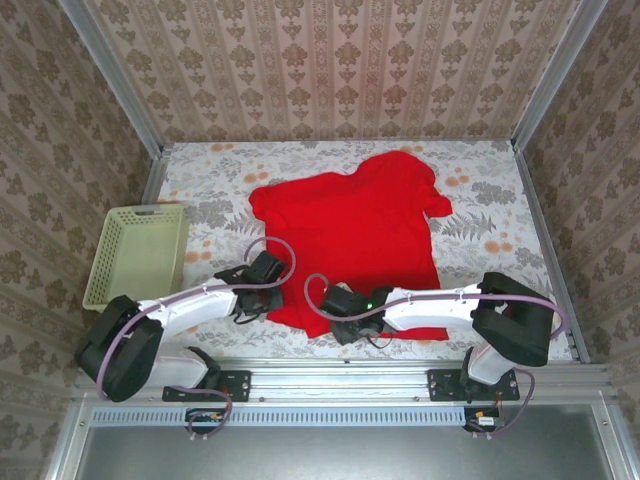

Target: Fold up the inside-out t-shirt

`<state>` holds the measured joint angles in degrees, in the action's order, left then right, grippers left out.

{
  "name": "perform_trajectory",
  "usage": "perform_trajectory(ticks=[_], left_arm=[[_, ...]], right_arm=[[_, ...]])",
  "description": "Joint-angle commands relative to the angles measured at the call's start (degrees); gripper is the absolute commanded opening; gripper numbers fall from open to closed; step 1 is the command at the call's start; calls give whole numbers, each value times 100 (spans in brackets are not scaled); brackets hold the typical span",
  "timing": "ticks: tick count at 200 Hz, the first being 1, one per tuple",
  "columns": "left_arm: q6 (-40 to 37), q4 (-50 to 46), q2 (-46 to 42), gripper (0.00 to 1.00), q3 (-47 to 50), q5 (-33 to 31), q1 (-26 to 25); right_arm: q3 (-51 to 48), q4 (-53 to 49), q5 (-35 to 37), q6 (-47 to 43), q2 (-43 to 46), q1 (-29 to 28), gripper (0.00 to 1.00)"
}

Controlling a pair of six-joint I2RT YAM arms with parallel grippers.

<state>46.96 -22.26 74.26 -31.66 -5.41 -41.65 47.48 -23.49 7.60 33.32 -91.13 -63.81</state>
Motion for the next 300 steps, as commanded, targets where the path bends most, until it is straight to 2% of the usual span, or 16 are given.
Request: perform_trajectory(ticks=[1,26,43,61,114,134,153,226,280,300], left_arm=[[110,-140,-145,6,101,21,-63],[146,-266,-358,1,155,-86,-65],[190,-393,-577,0,204,-202,-58],[209,-473,-839,0,281,-334,-57],[182,-738,-1228,0,328,-467,-48],[186,-815,-1265,0,335,-496,-51],[208,-815,-1265,0,361,-496,-46],[202,-839,-1227,0,353,-527,-42],[229,-903,-1222,0,385,-575,-37],[259,-912,-1247,0,406,-588,-34]], right_arm=[[138,-314,350,31,-26,-35,33],[94,-384,412,7,174,-33,22],[59,-418,444,-9,284,-38,21],[25,-422,472,-27,352,-35,25],[-37,-318,506,-19,394,-35,23],[-133,-293,407,-19,448,-35,33],[-328,-176,232,-10,517,-35,36],[-477,-321,369,30,648,-37,35],[-433,-423,610,-10,838,-35,22],[-437,-485,644,-27,920,-36,20]])
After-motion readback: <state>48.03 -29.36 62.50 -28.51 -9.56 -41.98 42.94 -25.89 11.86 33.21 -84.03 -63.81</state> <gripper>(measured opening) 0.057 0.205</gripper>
